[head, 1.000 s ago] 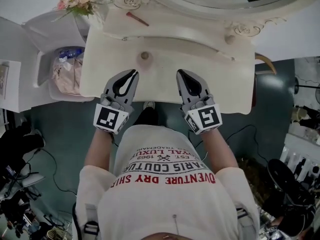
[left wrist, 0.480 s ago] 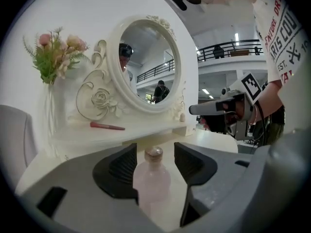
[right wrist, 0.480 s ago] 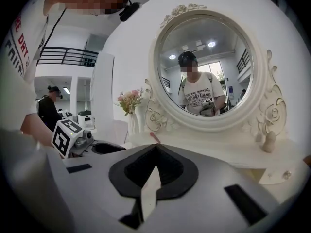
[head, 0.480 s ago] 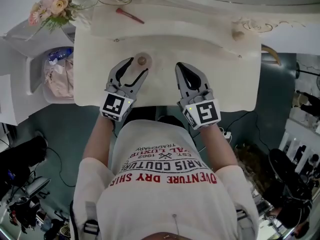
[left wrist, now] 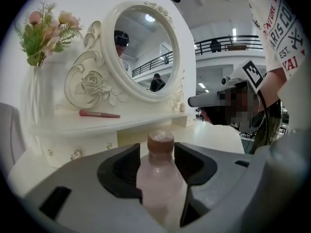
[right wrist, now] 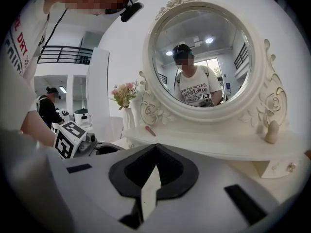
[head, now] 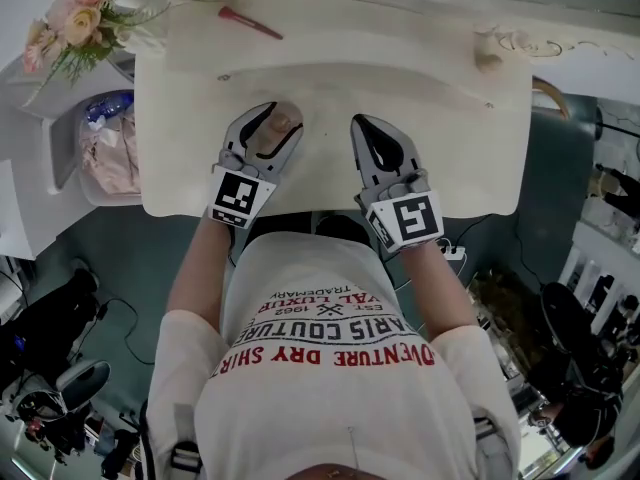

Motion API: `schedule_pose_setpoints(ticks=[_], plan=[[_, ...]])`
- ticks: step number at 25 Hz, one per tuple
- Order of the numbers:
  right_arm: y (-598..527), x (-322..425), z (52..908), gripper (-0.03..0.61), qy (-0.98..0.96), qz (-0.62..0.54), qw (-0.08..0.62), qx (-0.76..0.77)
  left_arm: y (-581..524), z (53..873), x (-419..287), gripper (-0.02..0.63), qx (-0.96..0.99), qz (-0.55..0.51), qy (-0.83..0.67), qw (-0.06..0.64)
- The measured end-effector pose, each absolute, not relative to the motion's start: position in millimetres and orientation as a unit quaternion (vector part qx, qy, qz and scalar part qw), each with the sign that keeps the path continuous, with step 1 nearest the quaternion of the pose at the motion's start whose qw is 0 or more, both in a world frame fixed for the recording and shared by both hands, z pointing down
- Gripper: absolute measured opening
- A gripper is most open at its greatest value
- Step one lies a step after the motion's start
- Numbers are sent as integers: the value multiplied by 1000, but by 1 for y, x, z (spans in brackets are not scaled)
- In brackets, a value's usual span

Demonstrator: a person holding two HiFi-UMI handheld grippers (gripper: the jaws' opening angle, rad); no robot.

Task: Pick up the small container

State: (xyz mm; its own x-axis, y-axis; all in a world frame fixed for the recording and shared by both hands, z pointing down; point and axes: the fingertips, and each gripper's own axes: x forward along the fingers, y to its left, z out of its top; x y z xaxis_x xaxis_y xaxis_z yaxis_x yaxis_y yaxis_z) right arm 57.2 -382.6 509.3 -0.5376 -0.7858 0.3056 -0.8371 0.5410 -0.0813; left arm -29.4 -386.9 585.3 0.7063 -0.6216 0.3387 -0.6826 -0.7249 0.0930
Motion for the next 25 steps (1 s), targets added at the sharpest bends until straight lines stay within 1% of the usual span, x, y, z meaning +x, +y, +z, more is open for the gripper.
schedule_pose_setpoints(ticks=[6,8,9,19,25], plan=[[-382,70,515,-2,-858,123,120,484,-387,582,-30,198,920,127,-359,93],[-381,72,515,-2,-857,123,120,486,-387,580,-29,155,920,135,-360,83],[-381,73,514,-2,-857,123,121,486,-387,579,-28,149,919,139,-360,79],[-373,71,503,-2,-860,116,121,482,-386,579,-31,146,910,163,-372,86],[-367,74,489,-2,-858,108,119,488,-380,556,-41,146,906,151,-383,94]])
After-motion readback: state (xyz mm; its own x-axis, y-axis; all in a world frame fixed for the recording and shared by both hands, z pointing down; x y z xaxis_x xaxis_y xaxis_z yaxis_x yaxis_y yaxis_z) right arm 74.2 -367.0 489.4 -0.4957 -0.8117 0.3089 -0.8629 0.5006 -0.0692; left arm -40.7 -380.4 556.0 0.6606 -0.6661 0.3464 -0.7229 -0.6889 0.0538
